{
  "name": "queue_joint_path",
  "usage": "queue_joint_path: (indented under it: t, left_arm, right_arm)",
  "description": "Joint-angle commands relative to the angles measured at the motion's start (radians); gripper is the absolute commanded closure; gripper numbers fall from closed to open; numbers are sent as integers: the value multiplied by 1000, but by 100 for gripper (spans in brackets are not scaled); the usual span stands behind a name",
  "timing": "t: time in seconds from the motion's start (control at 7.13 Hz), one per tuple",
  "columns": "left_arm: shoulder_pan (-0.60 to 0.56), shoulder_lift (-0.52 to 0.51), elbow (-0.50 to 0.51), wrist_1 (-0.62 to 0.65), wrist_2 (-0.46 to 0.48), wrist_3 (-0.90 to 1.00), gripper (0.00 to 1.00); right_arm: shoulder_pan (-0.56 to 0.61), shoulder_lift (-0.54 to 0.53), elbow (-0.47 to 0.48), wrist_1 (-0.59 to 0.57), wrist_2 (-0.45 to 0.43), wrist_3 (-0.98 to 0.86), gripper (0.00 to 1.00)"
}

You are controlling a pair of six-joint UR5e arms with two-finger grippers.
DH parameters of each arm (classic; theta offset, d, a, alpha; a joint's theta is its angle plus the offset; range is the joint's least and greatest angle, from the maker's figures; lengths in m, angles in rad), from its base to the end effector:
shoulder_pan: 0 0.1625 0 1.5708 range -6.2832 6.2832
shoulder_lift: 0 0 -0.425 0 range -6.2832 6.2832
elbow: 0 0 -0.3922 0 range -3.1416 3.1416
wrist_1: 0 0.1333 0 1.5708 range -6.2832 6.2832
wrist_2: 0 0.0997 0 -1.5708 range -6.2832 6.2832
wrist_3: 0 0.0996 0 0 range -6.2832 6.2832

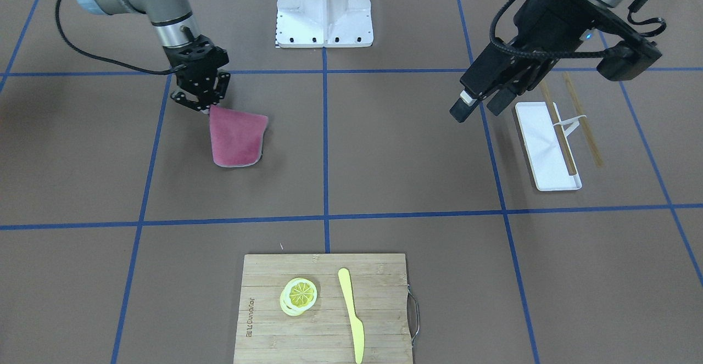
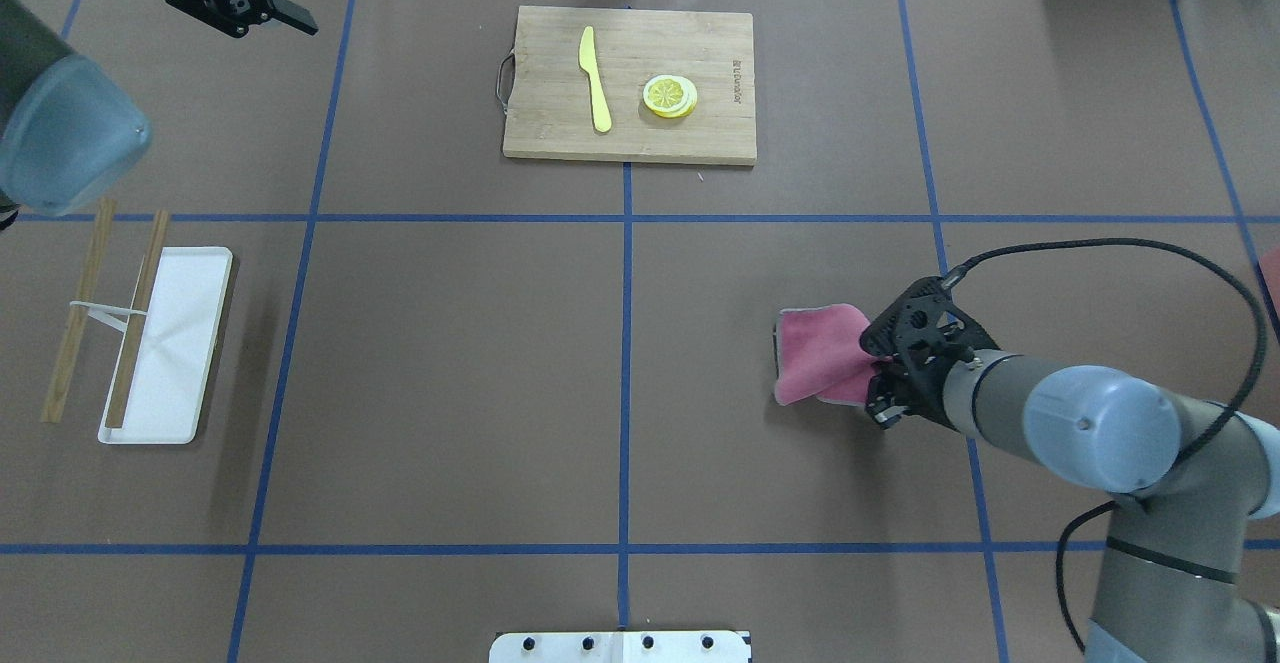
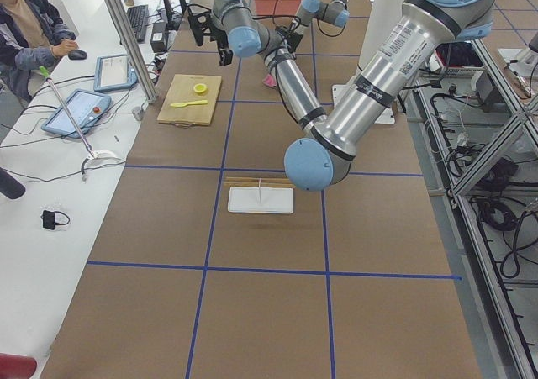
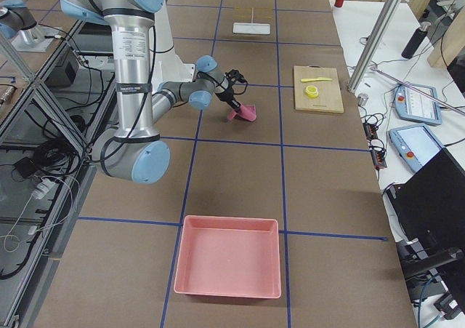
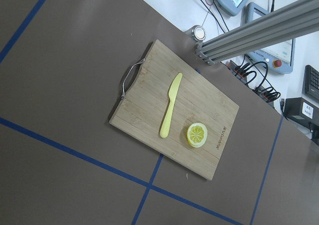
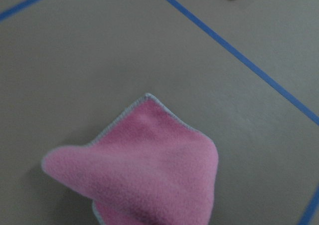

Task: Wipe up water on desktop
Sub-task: 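Press the pink cloth onto the table with the right gripper and wipe back and forth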

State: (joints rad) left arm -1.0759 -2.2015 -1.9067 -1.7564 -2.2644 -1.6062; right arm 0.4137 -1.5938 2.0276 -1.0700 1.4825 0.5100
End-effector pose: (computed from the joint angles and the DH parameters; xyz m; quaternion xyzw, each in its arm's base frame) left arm 0.2161 -0.5469 0.1230 0.0074 0.5862 -0.2587 0.7677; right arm -0.3871 -0.3251 0.4013 0.3317 -0.3067 -0.2647 0.8520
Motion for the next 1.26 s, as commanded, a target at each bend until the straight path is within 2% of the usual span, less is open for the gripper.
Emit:
queue_joint_path:
  t: [0.0, 0.14, 0.42, 0.7, 0.98, 1.12]
  left_arm:
    - [-1, 5, -9, 0, -1, 0, 3]
    - [-1, 5, -9, 0, -1, 0, 3]
    - [-15, 49, -23, -9, -10, 12, 3]
    - [-93, 162, -11, 0, -52, 299, 3]
    - [-188, 277, 40, 2, -50, 708, 3]
    - [-243, 329, 63, 2, -52, 893, 3]
  right_arm:
    - [119, -232, -24, 198, 103, -184, 100]
    - [143, -241, -50, 252, 126, -195, 100]
    - [116, -123, -73, 205, 117, -123, 100]
    - [-5, 94, -73, -3, 17, 9, 100]
    - [-151, 309, -78, -243, -91, 152, 100]
    - [-194, 395, -81, -346, -99, 212, 100]
